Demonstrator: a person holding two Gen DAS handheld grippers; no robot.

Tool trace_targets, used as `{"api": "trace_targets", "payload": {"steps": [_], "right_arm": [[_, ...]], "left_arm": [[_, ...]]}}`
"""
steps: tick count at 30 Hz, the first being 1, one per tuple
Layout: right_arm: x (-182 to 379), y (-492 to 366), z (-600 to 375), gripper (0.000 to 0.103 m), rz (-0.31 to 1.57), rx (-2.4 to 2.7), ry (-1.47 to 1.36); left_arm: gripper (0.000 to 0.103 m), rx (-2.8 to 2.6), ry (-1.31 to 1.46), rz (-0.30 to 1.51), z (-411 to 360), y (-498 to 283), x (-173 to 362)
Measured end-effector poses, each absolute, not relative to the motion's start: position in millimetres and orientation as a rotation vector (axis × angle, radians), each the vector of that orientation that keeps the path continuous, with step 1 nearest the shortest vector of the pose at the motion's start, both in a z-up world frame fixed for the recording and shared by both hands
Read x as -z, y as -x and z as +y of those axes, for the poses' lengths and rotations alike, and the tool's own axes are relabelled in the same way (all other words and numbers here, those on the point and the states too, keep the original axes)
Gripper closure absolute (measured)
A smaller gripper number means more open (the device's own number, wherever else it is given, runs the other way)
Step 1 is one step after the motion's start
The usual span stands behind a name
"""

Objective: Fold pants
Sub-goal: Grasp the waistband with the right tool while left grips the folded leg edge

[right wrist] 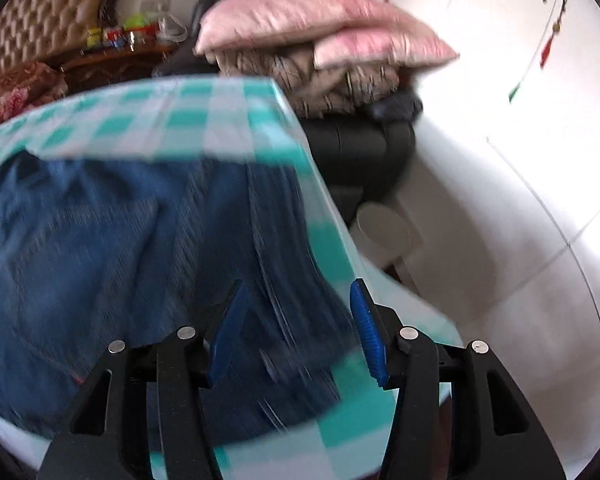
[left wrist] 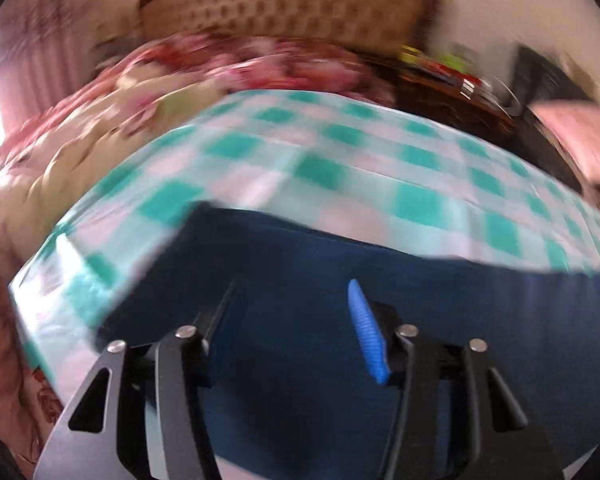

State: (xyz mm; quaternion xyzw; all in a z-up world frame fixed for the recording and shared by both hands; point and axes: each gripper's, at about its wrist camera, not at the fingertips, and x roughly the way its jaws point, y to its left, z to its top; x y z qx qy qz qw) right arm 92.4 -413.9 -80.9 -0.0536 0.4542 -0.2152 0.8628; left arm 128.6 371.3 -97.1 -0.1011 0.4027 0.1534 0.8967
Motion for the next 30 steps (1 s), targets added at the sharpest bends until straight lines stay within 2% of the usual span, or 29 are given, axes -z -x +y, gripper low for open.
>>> {"api": "trace_targets", "payload": {"steps": [3,5,7,9,10,13,18,21,22,24,26,30], "right_arm": [[90,-87,-422,0.054,0.992,0.443,0.078],[91,-88,-424,0.062,0.996,0.424,0.047],[92,-89,-420,0.062,1.004,0.423,0.056],[94,-90,-415,0.062,1.006,0.434,0.091],[94,-90,-414,0.062,1.007,0.438,0.1],[94,-89,-414,0.062,1.008,0.442,0.1],[94,-90,-414,0.062,1.012,0.449,0.11],[93,-89,-413,0.062,1.013,0.462,0.105],[93,-89,-413,0.062,1.012,0.465,0.102],[93,-89,-413,0.062,1.01,0.468,0.097],[92,-87,-414,0.063,1.011,0.472,0.087],[90,-83,-420,0.063,1.012,0.481,0.058]], "left_arm": [[0.051,-0.35,0.206,0.841,417,-141,92],[0.051,-0.29,0.188,0.905,434,-160,95],[0.051,-0.276,0.14,0.944,444,-159,95],[0.062,-0.238,0.108,1.0,442,-175,102],[0.081,-0.229,0.11,1.033,445,-182,108],[0.09,-0.217,0.082,1.061,446,-182,107],[0.09,-0.204,0.078,0.965,445,-176,70],[0.09,-0.21,0.127,0.964,451,-183,81],[0.089,-0.216,0.136,0.991,453,-188,91],[0.078,-0.24,0.13,1.018,454,-192,108],[0.05,-0.317,0.144,0.978,455,-184,102],[0.048,-0.354,0.157,0.808,431,-140,63]]}}
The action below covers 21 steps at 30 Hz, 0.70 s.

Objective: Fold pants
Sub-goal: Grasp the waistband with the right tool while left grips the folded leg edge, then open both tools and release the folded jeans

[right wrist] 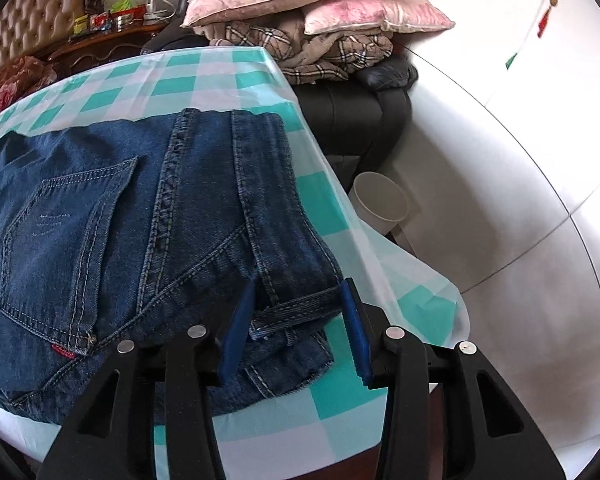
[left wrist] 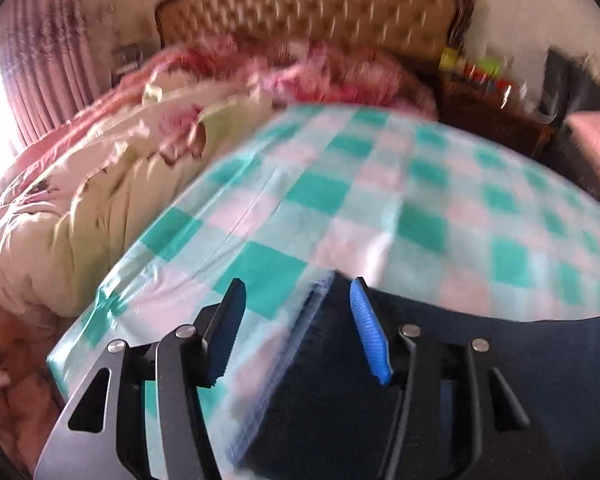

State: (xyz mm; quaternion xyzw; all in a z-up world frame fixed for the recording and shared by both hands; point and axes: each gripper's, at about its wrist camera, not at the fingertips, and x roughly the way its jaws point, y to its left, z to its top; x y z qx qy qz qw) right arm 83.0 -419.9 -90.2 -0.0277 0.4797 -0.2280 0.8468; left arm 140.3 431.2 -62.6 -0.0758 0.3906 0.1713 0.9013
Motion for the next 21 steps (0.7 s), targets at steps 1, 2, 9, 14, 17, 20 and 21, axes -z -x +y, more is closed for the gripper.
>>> {"api": "trace_targets", "payload": {"steps": [1,2,9,14,17,20,21], "right_arm": [[88,-82,-421,0.063,1.011,0.5,0.05],[86,-80,-422,0.063,1.008,0.52,0.045],[61,-61,-397,0.056,0.845,0.462,0.04],[77,-60,-395,0.048,0.886,0.466,0.126],[87,-45,-434,0.034,0.926,0.544,0.012],[87,-23,-468,0.042,0.916,0.566,-0.182],[86,-17,-473,0.045,0.915,0.574,-0.211]], "left_arm": [[0.048,-0.303,0.173,0.776,416,-129,56],[0.048,-0.238,0.179,0.757,398,-118,52],[0.048,0.169,0.054,0.776,220,-80,83],[0.038,0.08,-0.045,0.851,183,-71,116],[0.022,-0.076,0.003,0.844,201,-46,122],[0.025,-0.165,0.038,0.861,200,-30,109],[0.025,-0.149,0.055,0.836,192,-22,99]]}}
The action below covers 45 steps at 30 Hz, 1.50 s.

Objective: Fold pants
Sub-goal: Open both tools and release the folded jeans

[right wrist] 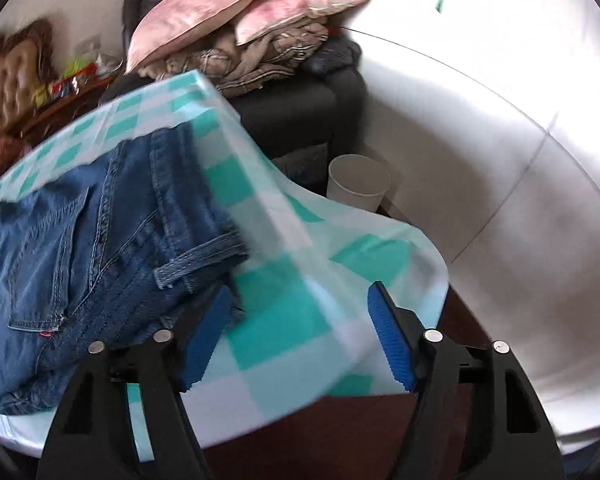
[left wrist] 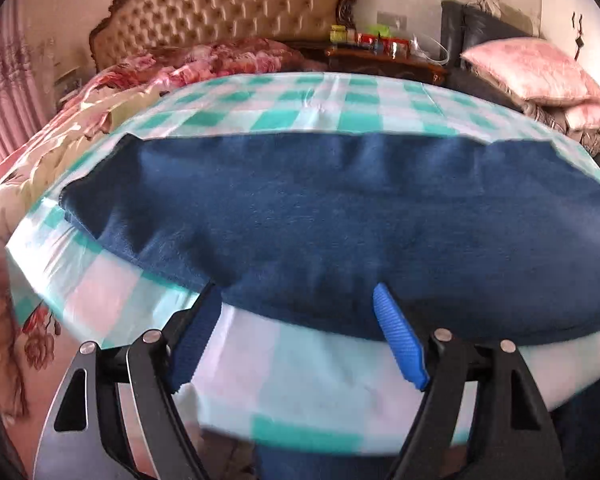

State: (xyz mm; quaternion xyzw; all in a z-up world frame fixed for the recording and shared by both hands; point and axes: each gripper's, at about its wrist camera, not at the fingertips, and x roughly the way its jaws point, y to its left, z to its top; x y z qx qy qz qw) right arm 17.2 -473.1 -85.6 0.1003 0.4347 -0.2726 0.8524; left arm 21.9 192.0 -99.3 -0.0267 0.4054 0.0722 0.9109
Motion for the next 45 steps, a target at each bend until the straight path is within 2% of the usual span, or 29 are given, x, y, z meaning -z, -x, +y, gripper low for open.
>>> {"api": "trace_targets", "payload": {"steps": [1,3,4,5,8,13,16,22,24,25,29,31,35,43,45], "right_arm": [[85,-13,-475,0.046,0.913,0.568,-0.248],[85,-4,-483,0.056,0.904,0.488,-0.423],[86,-3,-484,0.059,0.911,0.446,-0.486],[86,-6,-481,0.059,0.918,0.41,-0.513],[82,-23,-468,0.059,0.914,0.308,-0.544],[83,-47,-464,0.058,0.929,0.324,-0.514],[89,-46,-462,0.065,0.945,0.36,-0.448],[97,-29,-468,0.062,0.92,0.338,-0.446],[98,-29,-469,0.063,0.912,0.335,-0.437],[98,-29,-469,0.064,0.91,0.336,-0.437],[98,-30,-463,0.067,0.908,0.347,-0.379],[99,-30,-463,0.068,0.907,0.345,-0.364],[100,-29,-465,0.074,0.892,0.344,-0.358],[92,-11,-474,0.074,0.872,0.402,-0.449],[75,-1,-467,0.074,0.826,0.517,-0.354]], "left_arm": [[0.026,-0.128,0.065,0.821,182,-16,92],[0.029,-0.039,0.036,0.794,149,-12,76],[0.034,0.013,0.009,0.783,131,-15,70],[0.041,0.066,-0.018,0.771,111,-14,63],[0.048,0.314,-0.085,0.737,28,-10,50],[0.053,0.585,-0.243,0.679,-96,1,55],[0.062,0.681,-0.342,0.642,-157,5,60],[0.063,0.792,-0.477,0.62,-231,2,78],[0.063,0.806,-0.554,0.613,-248,0,87],[0.067,0.81,-0.604,0.616,-259,0,93],[0.097,0.764,-0.715,0.569,-273,0,104],[0.1,0.765,-0.718,0.545,-270,4,97],[0.101,0.781,-0.681,0.522,-254,11,81],[0.101,0.803,-0.706,0.547,-254,21,102],[0.1,0.803,-0.675,0.542,-251,20,105]]}}
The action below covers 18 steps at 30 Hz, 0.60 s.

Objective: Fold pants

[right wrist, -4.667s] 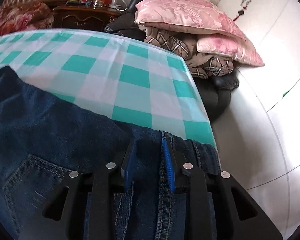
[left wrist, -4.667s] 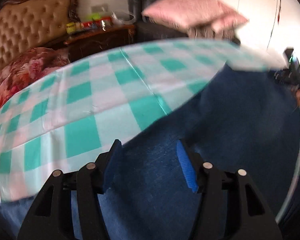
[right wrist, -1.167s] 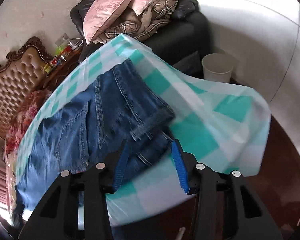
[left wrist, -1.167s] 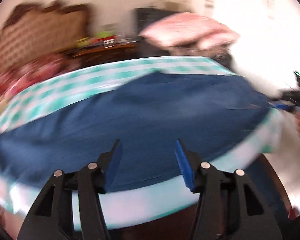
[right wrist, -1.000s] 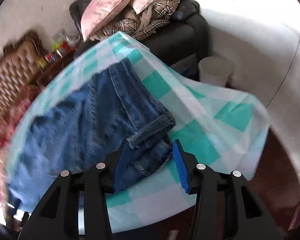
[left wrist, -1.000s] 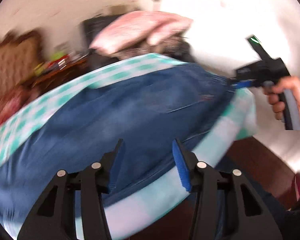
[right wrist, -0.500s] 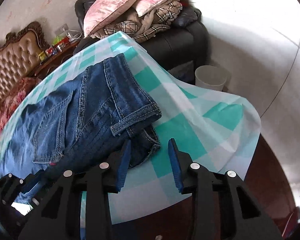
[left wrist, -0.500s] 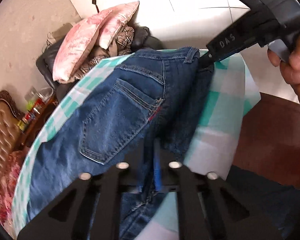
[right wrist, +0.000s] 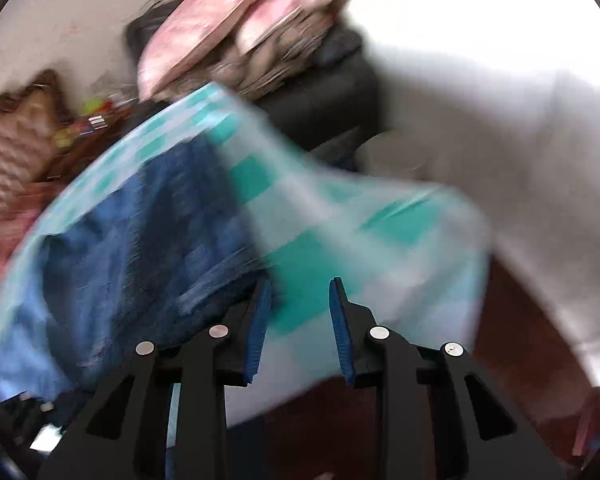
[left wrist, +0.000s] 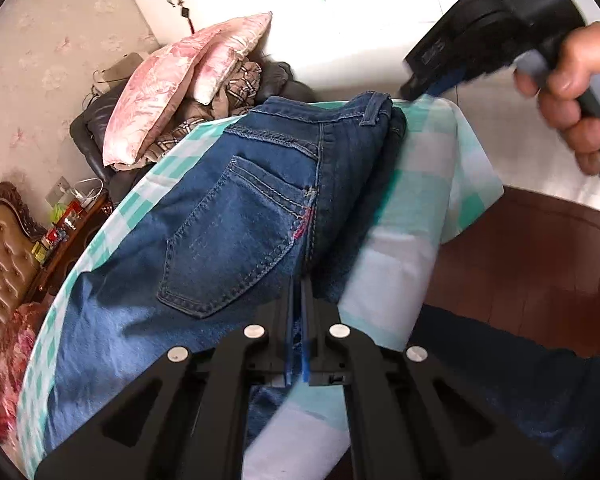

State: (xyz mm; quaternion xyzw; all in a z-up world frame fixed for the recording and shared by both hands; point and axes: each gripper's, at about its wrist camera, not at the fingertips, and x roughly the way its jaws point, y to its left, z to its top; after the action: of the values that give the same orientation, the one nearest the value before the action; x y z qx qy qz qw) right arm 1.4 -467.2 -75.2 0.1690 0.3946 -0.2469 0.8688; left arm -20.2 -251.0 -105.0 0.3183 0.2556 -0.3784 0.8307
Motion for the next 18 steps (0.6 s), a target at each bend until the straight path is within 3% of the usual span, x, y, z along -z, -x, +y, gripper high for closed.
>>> {"api": "trace_targets", "payload": {"steps": [5,8,9,11,18], "right_arm": [[36,-24,-430,0.074,0.713,0.385,-0.2],[47,-54,-401,0.074,0.771,0.32,-0.118],[61,-63,-393,0.074,0.823,0.321,-0.079],[88,-71,-384,0.073,0.911,0.339,-0.027],[107,-75,-346,0.064,0.878,0.429,0.329]], "left_arm": [[0.089,0.803,-0.584,0.559,-242,16,101],[0.068,0.829,-0.382,0.627,-208,5,80],[0.065,0.792,-0.299,0.641,-186,0,72],[0.065,0.647,-0.148,0.68,-124,-22,63],[0.068,-0.013,-0.003,0.834,95,-84,89]]}}
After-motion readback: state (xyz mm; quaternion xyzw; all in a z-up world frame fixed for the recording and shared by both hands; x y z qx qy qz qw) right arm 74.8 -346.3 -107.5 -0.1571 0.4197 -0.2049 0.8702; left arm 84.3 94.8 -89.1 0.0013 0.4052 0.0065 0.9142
